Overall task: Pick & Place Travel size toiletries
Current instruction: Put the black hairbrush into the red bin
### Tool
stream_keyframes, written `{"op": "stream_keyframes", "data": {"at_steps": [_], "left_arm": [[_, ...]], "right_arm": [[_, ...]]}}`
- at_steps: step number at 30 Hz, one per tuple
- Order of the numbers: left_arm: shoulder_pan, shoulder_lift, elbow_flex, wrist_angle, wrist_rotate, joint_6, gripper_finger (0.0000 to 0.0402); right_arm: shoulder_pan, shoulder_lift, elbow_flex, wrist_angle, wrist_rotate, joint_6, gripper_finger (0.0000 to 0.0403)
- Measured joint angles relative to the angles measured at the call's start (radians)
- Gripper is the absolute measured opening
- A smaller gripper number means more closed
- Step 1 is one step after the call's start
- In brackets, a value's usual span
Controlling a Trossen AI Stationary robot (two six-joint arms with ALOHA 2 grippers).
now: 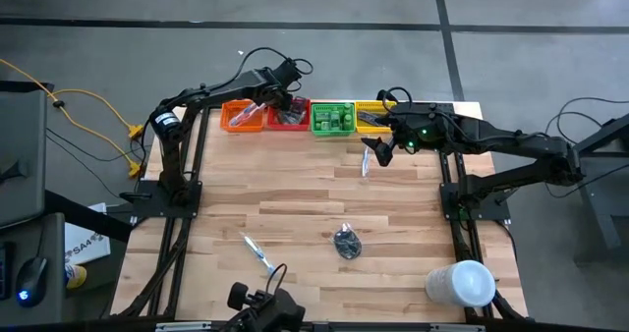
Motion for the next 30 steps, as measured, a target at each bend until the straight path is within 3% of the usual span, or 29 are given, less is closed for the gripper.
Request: {"op": "stream_keyframes", "data": {"at_steps": [11, 18, 23, 30], "left_arm": [[-0.011, 0.0, 0.11, -0.147, 0.054, 0.0, 0.0079], [-0.094, -0.017, 0.19, -0.322, 0.051, 0.028, 0.0079], [-0.172, -0.094, 0.16, -0.366, 0.017, 0.044, 0.0079], [-0.286, -0.284, 0.024, -0.368, -0.08, 0.0, 0.0079]], "right_arm": [[0.0, 0.0, 0.0, -0.009, -0.002, 0.022, 0.0354], [0.0, 0.0, 0.0, -0.055, -0.059, 0.056, 0.0354], [0.0, 0.0, 0.0, -0.084, -0.19, -0.013, 0.0354], [0.057, 0.055, 0.001, -0.077, -0.249, 0.02, 0.0354]]}}
